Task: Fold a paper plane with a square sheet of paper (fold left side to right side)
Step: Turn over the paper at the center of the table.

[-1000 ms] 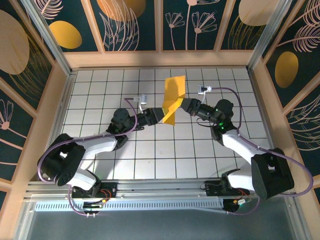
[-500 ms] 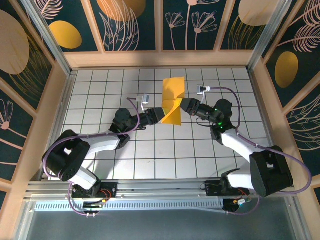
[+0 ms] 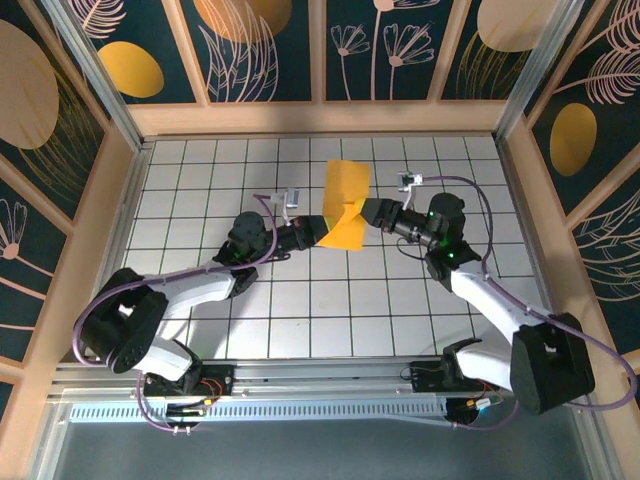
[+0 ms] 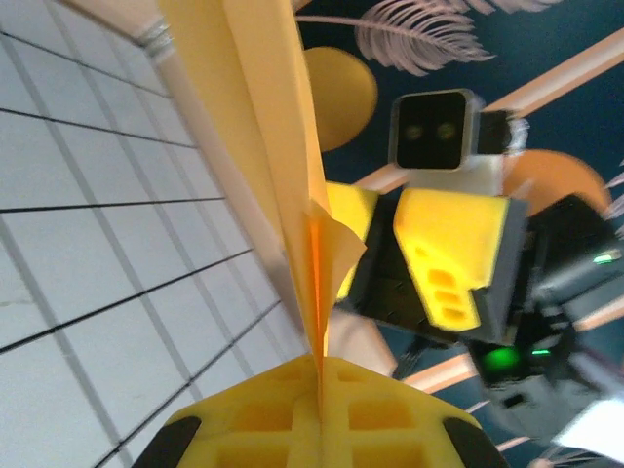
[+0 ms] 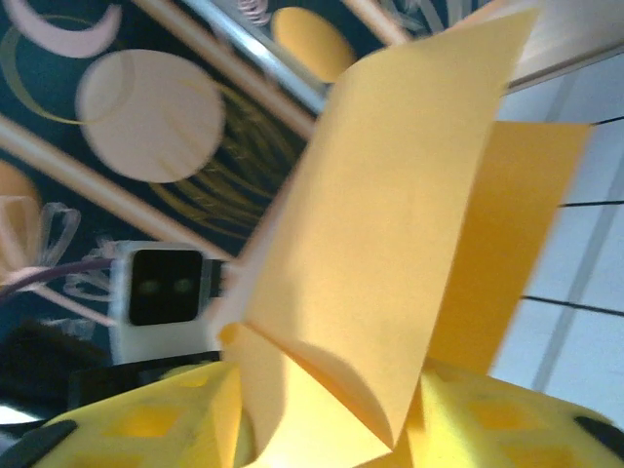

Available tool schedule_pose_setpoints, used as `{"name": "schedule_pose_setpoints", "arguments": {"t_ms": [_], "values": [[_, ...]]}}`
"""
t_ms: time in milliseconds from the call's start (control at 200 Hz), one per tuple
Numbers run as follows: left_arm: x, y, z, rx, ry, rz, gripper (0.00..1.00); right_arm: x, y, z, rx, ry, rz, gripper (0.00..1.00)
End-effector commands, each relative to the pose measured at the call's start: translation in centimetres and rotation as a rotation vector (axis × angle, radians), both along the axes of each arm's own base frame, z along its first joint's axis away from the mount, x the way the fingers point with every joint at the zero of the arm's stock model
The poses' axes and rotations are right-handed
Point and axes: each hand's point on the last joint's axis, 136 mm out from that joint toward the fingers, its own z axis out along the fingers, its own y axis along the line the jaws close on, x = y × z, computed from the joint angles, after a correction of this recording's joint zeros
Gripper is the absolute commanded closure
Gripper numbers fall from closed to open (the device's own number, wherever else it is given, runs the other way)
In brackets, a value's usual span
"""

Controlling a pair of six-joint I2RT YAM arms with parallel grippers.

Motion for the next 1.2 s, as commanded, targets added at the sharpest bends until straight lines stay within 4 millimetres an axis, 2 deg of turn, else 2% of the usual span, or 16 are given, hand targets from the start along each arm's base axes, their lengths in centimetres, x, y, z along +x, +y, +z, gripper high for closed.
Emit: {"name": "schedule_pose_setpoints", "arguments": {"t_ms": [0, 115, 265, 305, 325, 455, 505, 606, 616, 696, 876, 1011, 1196], "values": [[0.8, 0.9, -2.0, 0.228, -0.031, 0.065, 1.0, 1.5, -3.3, -2.2, -0.242, 0.013, -0.199, 0.47], [1.4, 2.6, -4.8, 0.472, -0.016, 0.132, 1.0, 2.6, -7.3, -4.9, -0.441, 0.088, -0.394, 0.4], [1.3, 5.4, -7.8, 0.818, 0.006, 0.223, 1.0, 2.7, -12.1, -8.5, -0.625, 0.187, -0.579, 0.27], [1.1, 6.4, -8.7, 0.921, 0.012, 0.259, 1.0, 2.7, -12.8, -9.1, -0.637, 0.207, -0.593, 0.24], [1.5, 6.7, -8.2, 0.96, 0.002, 0.292, 1.0, 2.8, -13.1, -9.3, -0.635, 0.214, -0.599, 0.22], [1.1, 9.0, -8.7, 1.277, -0.032, 0.441, 1.0, 2.8, -14.2, -10.4, -0.599, 0.256, -0.612, 0.14], [1.0, 9.3, -8.7, 1.387, -0.052, 0.479, 1.0, 2.9, -14.5, -10.6, -0.583, 0.262, -0.615, 0.13], [0.6, 8.8, -9.5, 1.551, -0.076, 0.502, 1.0, 3.0, -15.1, -10.9, -0.581, 0.272, -0.635, 0.12], [0.6, 8.7, -10.3, 1.584, -0.075, 0.495, 1.0, 2.9, -14.8, -10.9, -0.572, 0.272, -0.618, 0.12], [0.2, 8.2, -11.9, 1.699, -0.083, 0.493, 1.0, 2.9, -15.0, -10.9, -0.571, 0.277, -0.619, 0.12], [-0.4, 6.5, -14.7, 1.808, -0.078, 0.481, 1.0, 2.6, -15.4, -11.1, -0.562, 0.281, -0.619, 0.12], [-0.8, 5.5, -16.2, 1.775, -0.035, 0.434, 0.98, 2.5, -15.4, -11.4, -0.553, 0.29, -0.608, 0.12], [-1.5, 1.0, -18.9, 1.57, 0.061, 0.27, 0.82, 2.3, -14.7, -11.9, -0.527, 0.307, -0.574, 0.12]]}}
